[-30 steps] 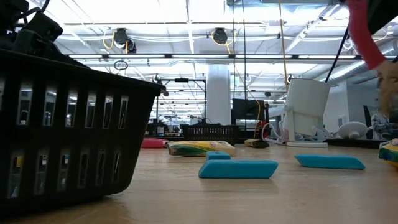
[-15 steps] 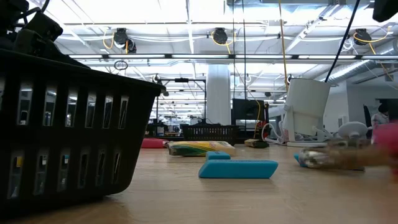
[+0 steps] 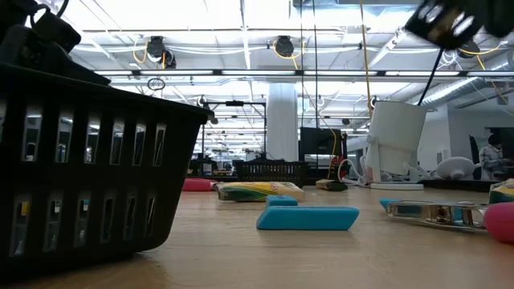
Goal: Pick & Place School Supplies
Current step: Put the pink hole puncher into the bottom right black bin
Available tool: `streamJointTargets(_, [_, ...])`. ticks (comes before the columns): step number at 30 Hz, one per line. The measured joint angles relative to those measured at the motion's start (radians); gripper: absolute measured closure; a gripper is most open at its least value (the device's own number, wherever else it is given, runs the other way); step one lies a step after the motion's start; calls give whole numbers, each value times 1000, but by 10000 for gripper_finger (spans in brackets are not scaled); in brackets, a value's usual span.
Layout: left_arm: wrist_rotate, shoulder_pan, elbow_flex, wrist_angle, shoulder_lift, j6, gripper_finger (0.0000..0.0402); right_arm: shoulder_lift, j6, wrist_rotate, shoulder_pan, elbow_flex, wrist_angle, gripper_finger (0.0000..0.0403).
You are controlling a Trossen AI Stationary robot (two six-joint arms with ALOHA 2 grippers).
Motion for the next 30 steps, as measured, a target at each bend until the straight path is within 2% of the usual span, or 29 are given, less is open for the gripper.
streamJointTargets(6, [7,-15,-69,253,159,6,151,0,50,-48,-22,-138,140,270])
streamJointTargets(9, [-3,-16,-79,312,245,7,151,8,74,-70,-23,-162,214,218])
streamJointTargets(12, [-8,-16,-79,377,312,4,151,26,106,-71,-17,-161,238,186])
streamJointTargets(19, [-2,-16,-79,480,413,4,151,198,115,-142,13,-78,241,178])
streamJointTargets(23, [4,-16,-78,498,441,-1,151,286,75,-148,16,20,155,181])
streamJointTargets(30, [20,-20,-78,498,448,-14,151,341,53,-140,19,58,120,181])
